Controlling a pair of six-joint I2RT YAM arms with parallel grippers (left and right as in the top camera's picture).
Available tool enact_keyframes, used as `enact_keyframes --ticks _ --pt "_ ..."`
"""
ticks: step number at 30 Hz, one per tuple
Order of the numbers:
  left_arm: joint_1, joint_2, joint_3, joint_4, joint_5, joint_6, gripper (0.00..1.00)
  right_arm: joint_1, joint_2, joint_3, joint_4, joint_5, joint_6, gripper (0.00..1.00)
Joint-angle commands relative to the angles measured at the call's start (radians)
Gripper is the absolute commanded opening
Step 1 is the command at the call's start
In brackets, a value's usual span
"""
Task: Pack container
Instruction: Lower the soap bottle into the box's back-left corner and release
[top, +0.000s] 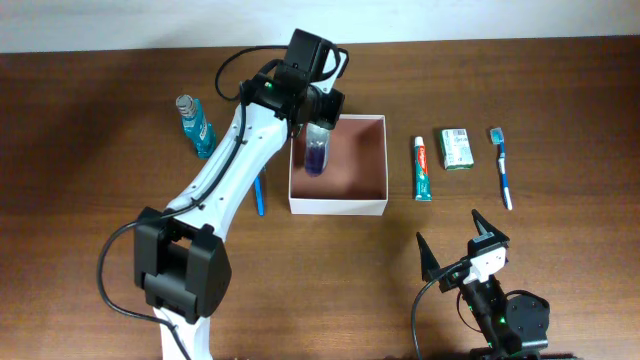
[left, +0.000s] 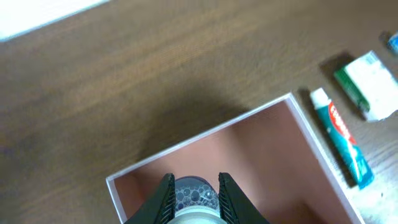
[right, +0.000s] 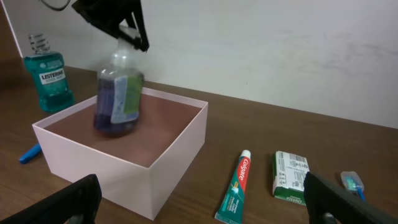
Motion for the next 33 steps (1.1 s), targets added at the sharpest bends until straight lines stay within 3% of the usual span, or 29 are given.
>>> enact_keyframes --ticks 1,13,14,15,16,33 --pt "-0.004 -0.019 0.032 0.034 0.001 0.009 0.18 -0.004 -0.008 -0.005 -0.005 -0.002 0.011 0.99" --pt "-0.004 0.0 0.01 0.032 -0.05 0.009 0.18 -0.004 -0.008 -0.005 -0.005 -0.002 0.011 0.99" --pt "-0.004 0.0 0.009 0.032 -0.05 0.009 0.19 -0.004 -0.008 -0.005 -0.005 -0.002 0.011 0.99" --pt "-0.004 0.001 0.008 0.033 -0.051 0.009 0.33 -0.004 -0.008 -0.005 -0.005 -0.002 0.011 0.99" --pt "-0.004 0.002 0.008 0.033 -0.058 0.009 0.35 -0.004 -0.008 -0.005 -0.005 -0.002 0.011 0.99" --pt "0.001 0.043 0.008 0.027 -0.083 0.009 0.34 -0.004 -0.008 -0.005 -0.005 -0.002 0.011 0.99"
